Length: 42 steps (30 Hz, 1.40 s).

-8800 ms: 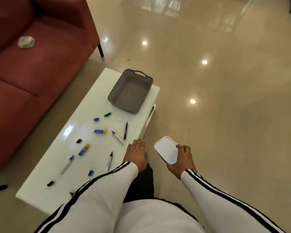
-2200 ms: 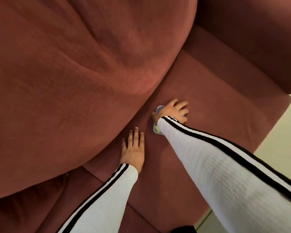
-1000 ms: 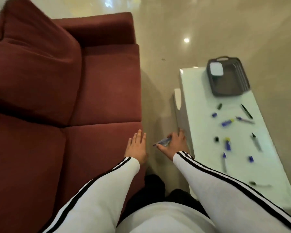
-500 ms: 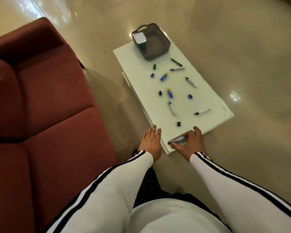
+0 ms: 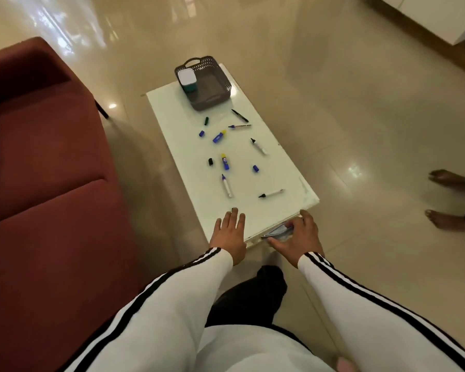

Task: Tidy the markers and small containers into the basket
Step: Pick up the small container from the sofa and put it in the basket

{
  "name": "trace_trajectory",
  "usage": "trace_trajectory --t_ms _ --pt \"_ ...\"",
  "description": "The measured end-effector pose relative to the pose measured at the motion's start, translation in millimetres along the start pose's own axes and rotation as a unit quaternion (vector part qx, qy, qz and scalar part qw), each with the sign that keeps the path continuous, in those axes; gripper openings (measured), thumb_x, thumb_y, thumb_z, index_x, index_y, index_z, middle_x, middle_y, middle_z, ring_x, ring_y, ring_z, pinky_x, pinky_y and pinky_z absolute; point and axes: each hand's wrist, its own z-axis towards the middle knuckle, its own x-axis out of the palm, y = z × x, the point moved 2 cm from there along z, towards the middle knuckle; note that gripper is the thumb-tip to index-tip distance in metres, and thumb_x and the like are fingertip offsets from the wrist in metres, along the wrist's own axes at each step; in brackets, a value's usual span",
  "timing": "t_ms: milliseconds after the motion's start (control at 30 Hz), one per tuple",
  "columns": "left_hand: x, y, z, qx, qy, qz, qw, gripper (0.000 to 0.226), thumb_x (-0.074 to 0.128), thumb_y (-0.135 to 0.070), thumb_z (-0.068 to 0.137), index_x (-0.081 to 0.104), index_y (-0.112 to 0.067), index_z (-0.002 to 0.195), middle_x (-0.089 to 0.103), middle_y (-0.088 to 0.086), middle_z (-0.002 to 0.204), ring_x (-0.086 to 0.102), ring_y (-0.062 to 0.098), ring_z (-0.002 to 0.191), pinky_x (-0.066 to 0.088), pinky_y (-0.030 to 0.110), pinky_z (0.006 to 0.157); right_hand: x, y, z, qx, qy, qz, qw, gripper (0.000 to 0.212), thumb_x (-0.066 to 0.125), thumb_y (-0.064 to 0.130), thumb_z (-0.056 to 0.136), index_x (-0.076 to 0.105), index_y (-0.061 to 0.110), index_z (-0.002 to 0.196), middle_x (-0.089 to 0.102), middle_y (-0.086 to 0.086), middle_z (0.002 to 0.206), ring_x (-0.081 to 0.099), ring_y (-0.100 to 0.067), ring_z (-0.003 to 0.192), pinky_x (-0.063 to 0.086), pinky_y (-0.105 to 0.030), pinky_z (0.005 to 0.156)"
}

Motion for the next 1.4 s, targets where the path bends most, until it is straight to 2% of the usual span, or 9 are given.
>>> trace_trajectory --t_ms 267,533,767,933,1167,1400 --pt "-39.0 -67.7 88.4 -0.054 -0.005 -0.026 0.998 0.081 0.047 -0.032 0.097 -0.007 -0.015 0.155 -0.018 0.008 0.162 -0.010 0.028 0.150 0.000 0.044 0.122 -86.3 -27.1 128.8 -0.077 0.079 -0.056 0.992 0.068 0.083 0.058 0.062 0.051 0.023 0.112 0.021 -0.004 0.156 0.022 -0.022 0.143 0.036 -0.032 0.107" --pt "-90.1 -121.7 166.2 -0.140 -0.026 -0.060 0.988 0.078 0.044 -0.034 0.099 -0.006 -0.013 0.155 -0.013 0.007 0.163 -0.008 0.026 0.150 0.003 0.045 0.122 -161.3 -51.0 256.7 -0.122 0.133 -0.066 0.981 0.080 0.082 0.063 0.059 0.050 0.024 0.121 0.020 0.002 0.157 0.022 -0.019 0.142 0.036 -0.030 0.106" --pt "-120.4 -219.3 267.3 -0.231 -0.019 -0.118 0.966 0.080 0.047 -0.037 0.098 -0.004 -0.012 0.155 -0.010 0.008 0.164 -0.006 0.027 0.150 0.005 0.045 0.122 -228.0 -82.1 396.5 -0.216 0.206 -0.096 0.949 0.078 0.083 0.056 0.064 0.051 0.019 0.125 0.025 -0.003 0.155 0.027 -0.023 0.141 0.033 -0.027 0.106" --pt "-161.6 -274.0 321.6 -0.279 -0.028 -0.150 0.948 0.079 0.046 -0.036 0.098 -0.003 -0.012 0.155 -0.009 0.008 0.164 -0.005 0.025 0.151 0.005 0.044 0.122 -269.4 -88.2 487.1 -0.263 0.250 -0.105 0.926 0.082 0.080 0.062 0.063 0.049 0.021 0.126 0.024 -0.002 0.154 0.027 -0.023 0.140 0.038 -0.036 0.110" --pt "-209.7 -270.9 411.5 -0.334 -0.038 -0.187 0.923 0.082 0.051 -0.032 0.095 -0.001 -0.013 0.155 -0.007 0.008 0.164 -0.004 0.025 0.151 0.005 0.043 0.122 -273.0 -58.4 606.8 -0.286 0.284 -0.106 0.909 0.085 0.079 0.063 0.062 0.048 0.021 0.129 0.022 0.000 0.155 0.027 -0.021 0.140 0.039 -0.034 0.109" --pt "-267.7 -204.1 547.7 -0.342 -0.020 -0.217 0.914 0.081 0.049 -0.028 0.094 -0.001 -0.012 0.155 -0.007 0.009 0.164 -0.005 0.027 0.150 0.002 0.044 0.122 -244.9 22.3 753.3 -0.315 0.282 -0.126 0.897 0.081 0.079 0.062 0.063 0.049 0.023 0.128 0.023 -0.002 0.155 0.027 -0.023 0.141 0.039 -0.037 0.110"
